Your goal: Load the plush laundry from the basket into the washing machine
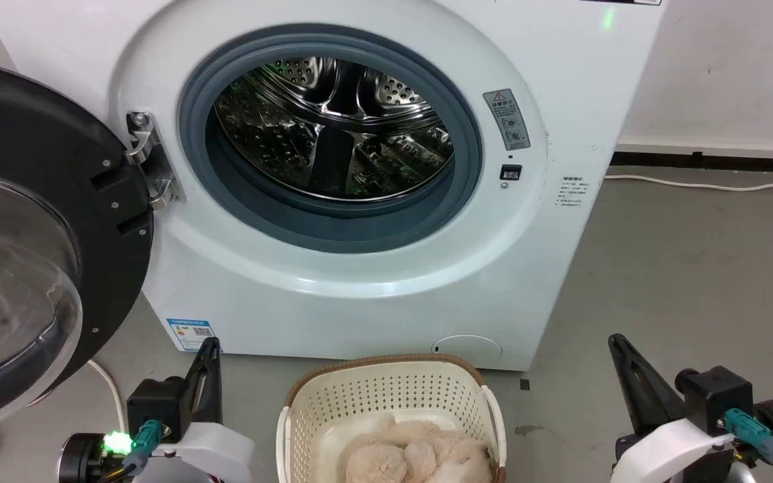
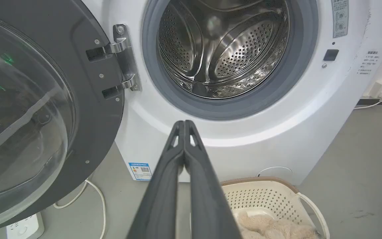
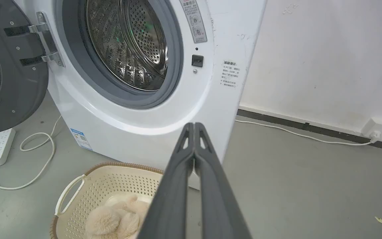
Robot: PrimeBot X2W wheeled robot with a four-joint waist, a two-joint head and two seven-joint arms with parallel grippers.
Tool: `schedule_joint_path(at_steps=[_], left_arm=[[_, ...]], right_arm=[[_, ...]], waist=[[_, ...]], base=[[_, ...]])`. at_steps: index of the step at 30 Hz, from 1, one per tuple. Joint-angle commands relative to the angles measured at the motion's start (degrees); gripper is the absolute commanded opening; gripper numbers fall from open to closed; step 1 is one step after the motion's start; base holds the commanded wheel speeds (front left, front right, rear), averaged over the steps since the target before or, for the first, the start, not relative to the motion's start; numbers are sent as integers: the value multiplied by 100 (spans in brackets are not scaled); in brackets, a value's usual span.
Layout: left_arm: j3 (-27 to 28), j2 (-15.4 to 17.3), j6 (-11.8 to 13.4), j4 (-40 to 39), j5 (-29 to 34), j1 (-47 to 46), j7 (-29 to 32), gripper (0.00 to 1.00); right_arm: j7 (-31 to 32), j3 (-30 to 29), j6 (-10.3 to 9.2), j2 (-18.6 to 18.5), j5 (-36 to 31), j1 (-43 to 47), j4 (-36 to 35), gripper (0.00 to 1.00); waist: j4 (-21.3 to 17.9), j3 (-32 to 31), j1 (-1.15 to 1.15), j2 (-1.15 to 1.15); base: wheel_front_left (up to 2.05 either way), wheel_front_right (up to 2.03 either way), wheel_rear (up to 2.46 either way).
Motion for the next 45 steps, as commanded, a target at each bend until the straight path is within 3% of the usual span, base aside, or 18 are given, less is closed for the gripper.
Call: schedule_joint_path(at_steps=[1, 45], left_arm=[[1, -2, -24, 8, 8, -85, 2, 0], [1, -2, -24, 8, 8, -85, 2, 0]], right_arm=[[2, -4, 3, -9, -44, -64, 9, 0], [2, -4, 3, -9, -44, -64, 9, 0]], waist=[[0, 0, 0, 0], [0, 0, 0, 0]], base=[[0, 0, 0], [0, 0, 0]])
